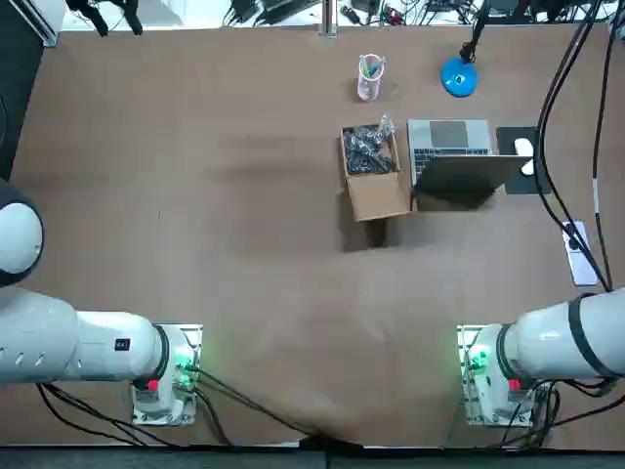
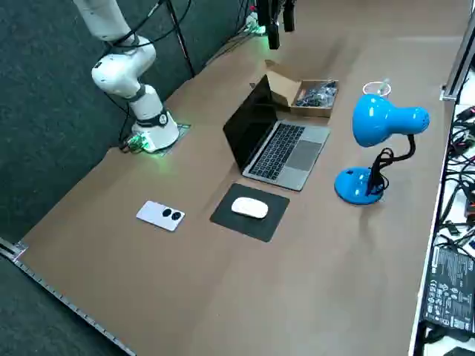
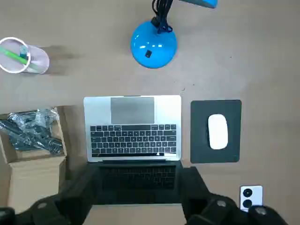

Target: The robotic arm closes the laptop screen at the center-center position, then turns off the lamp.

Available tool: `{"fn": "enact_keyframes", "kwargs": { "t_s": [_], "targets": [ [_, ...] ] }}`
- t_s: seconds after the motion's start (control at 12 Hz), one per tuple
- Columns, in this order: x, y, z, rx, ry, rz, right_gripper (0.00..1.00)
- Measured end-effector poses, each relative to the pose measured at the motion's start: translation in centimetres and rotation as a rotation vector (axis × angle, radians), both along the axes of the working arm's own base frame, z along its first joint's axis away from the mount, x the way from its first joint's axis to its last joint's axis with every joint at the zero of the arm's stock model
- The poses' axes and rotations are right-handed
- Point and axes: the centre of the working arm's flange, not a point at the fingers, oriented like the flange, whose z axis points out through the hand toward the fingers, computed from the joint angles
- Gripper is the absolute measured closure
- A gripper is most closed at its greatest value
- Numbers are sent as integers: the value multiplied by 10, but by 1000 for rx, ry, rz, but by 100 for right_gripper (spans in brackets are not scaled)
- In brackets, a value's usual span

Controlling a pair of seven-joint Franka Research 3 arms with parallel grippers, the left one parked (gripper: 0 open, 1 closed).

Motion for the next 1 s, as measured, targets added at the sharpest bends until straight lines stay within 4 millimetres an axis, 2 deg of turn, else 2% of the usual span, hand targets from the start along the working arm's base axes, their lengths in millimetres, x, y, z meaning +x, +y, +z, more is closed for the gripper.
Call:
{"fn": "enact_keyframes", "kwargs": {
  "t_s": [1.0],
  "targets": [
    [0, 0, 0, 0, 2, 0, 0]
  ]
}}
